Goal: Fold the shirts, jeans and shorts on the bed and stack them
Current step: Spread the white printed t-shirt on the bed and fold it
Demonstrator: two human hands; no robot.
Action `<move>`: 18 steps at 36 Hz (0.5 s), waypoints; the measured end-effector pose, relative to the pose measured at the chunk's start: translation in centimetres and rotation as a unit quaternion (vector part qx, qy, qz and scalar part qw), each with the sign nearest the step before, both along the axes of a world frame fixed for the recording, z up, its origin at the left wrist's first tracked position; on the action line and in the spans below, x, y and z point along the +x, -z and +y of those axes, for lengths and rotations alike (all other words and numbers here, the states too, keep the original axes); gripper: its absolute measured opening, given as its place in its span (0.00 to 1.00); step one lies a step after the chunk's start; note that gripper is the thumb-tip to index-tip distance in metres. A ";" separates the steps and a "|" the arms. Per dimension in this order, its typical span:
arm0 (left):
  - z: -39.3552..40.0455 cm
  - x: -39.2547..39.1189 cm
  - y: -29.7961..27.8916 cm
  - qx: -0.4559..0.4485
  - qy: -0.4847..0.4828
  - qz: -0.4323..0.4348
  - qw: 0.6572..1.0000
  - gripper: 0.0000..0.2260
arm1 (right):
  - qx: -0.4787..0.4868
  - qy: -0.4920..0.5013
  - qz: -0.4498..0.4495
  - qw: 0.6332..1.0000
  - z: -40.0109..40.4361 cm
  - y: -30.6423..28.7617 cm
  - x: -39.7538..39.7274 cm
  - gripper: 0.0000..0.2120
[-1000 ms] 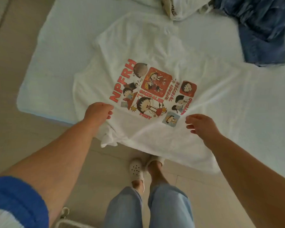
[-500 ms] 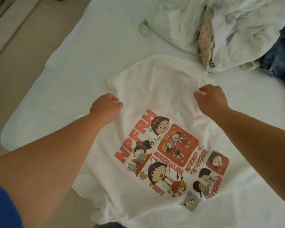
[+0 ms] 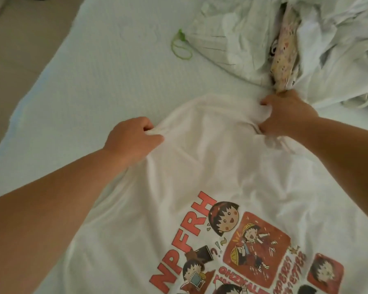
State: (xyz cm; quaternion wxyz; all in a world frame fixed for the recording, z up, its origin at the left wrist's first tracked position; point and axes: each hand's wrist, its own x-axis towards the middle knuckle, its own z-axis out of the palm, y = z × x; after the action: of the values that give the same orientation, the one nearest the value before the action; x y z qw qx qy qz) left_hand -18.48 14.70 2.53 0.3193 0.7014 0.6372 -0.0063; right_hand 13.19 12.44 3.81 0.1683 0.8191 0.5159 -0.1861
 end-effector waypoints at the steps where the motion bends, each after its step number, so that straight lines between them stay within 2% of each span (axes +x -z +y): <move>1: 0.2 -0.2 -0.1 -0.006 0.002 -0.006 1.000 0.09 | -0.020 -0.013 -0.014 1.000 0.7 -0.2 -0.1 0.28; 3: 0.8 -0.6 -0.6 -0.031 -0.024 -0.055 0.998 0.08 | -0.038 -0.037 -0.028 0.998 2.0 -0.8 -0.3 0.18; 5: 1.3 -0.8 -1.1 -0.045 -0.062 -0.110 0.991 0.08 | -0.004 -0.036 -0.028 0.999 2.9 -1.6 -0.1 0.12; 10: 1.1 -1.6 -1.3 0.062 -0.111 -0.122 0.984 0.09 | 0.188 0.017 -0.046 0.981 5.9 -5.0 0.4 0.06; 13: 1.6 -2.3 -1.0 0.117 -0.184 -0.116 0.969 0.10 | 0.229 0.054 -0.015 0.972 8.0 -5.7 -0.8 0.08; 15: 2.0 -2.5 -0.4 0.115 -0.199 -0.089 0.969 0.10 | 0.249 0.089 0.030 0.964 8.9 -5.0 -2.1 0.08; 16: 2.0 -2.6 -0.1 0.100 -0.196 -0.065 0.973 0.09 | 0.255 0.104 0.053 0.960 9.1 -4.3 -2.8 0.11; 18: 2.1 -2.6 0.2 0.079 -0.193 -0.029 0.978 0.11 | 0.264 0.108 0.081 0.955 9.0 -3.2 -4.4 0.23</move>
State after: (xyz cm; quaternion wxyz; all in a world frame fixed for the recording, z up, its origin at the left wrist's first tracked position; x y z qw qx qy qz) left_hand -21.04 16.83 2.37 0.2767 0.5884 0.7492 0.1260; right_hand 8.81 21.46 7.03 -0.1177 0.8671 0.4674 -0.1260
